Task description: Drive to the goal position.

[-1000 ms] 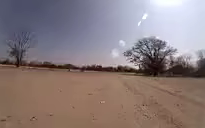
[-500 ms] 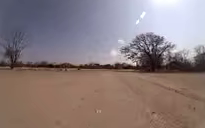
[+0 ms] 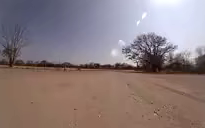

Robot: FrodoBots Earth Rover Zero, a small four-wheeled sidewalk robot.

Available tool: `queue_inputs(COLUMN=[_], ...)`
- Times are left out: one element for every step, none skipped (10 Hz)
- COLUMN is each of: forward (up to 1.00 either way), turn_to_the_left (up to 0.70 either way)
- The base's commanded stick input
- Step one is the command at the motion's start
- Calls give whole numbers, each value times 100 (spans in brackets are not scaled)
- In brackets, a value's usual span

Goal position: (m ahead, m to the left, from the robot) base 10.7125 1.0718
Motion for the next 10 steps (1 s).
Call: queue_inputs(forward=[100, 100, 100, 100, 100, 100, 100, 100, 100, 100], turn_to_the_left=[0, 0, -2, -10, -22, -40, -38, -15, -5, -3])
